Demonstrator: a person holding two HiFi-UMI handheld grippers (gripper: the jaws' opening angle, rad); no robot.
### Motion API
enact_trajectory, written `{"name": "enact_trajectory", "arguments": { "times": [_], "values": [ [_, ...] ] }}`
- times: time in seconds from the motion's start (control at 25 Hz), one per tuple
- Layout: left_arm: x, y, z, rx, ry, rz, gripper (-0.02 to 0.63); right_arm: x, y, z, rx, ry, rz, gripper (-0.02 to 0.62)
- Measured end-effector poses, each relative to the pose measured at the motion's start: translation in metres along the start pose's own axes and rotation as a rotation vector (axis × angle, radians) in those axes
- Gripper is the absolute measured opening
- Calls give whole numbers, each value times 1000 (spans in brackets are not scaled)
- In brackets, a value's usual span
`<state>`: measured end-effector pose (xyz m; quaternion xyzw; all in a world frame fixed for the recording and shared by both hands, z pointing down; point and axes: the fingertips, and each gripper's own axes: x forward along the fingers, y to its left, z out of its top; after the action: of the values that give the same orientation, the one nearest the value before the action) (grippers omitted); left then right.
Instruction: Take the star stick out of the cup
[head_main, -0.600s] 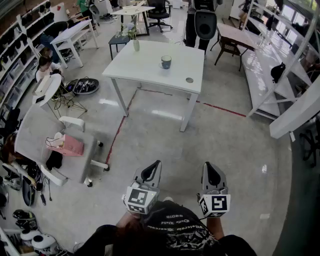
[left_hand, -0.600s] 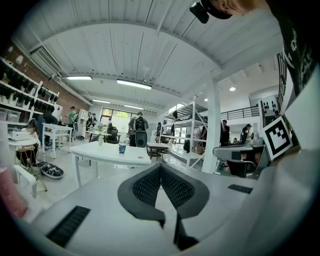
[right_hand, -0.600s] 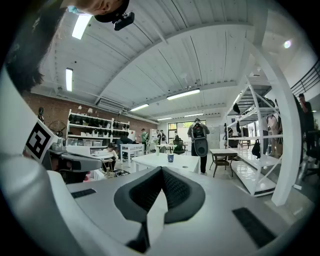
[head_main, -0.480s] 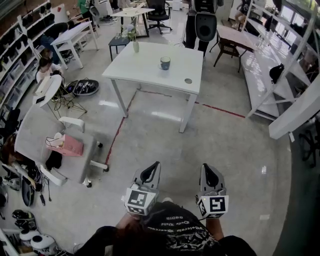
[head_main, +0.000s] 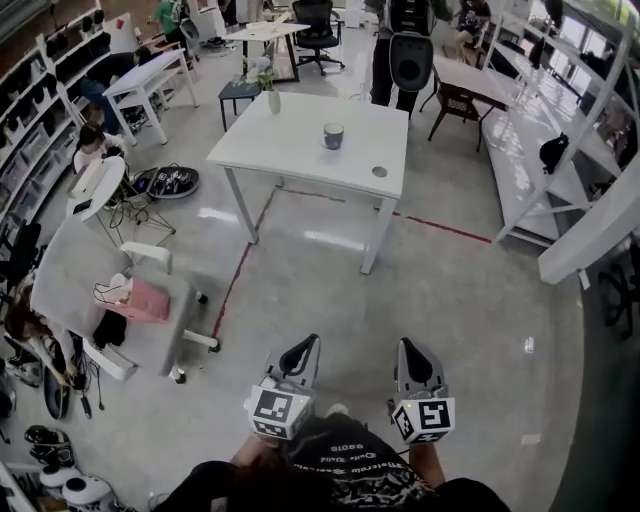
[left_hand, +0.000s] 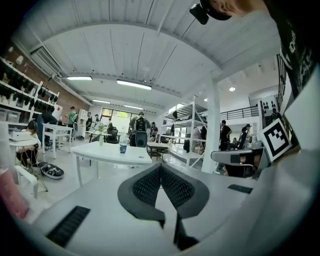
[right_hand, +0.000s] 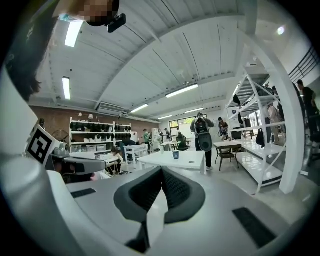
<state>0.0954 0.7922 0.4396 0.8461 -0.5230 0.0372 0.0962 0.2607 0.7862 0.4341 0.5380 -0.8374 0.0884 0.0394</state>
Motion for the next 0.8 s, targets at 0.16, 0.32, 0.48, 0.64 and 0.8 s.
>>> {"name": "enact_trajectory", "arguments": {
  "times": [0.16, 0.32, 0.48, 0.64, 0.8],
  "values": [
    [19, 34, 9, -3, 1, -34, 18, 43, 13, 4, 35, 13, 5, 11],
    [36, 94, 23, -4, -1, -51, 19, 102, 41, 19, 11, -6, 7, 11],
    [59, 152, 40, 9, 16, -91, 18, 164, 62, 37, 15, -13, -12, 11],
    [77, 202, 41, -17, 33, -125, 18, 214, 90, 36, -5, -7, -5, 11],
    [96, 238, 34, -35, 65, -121, 18, 253, 103, 26, -7, 46, -10, 11]
  ]
}}
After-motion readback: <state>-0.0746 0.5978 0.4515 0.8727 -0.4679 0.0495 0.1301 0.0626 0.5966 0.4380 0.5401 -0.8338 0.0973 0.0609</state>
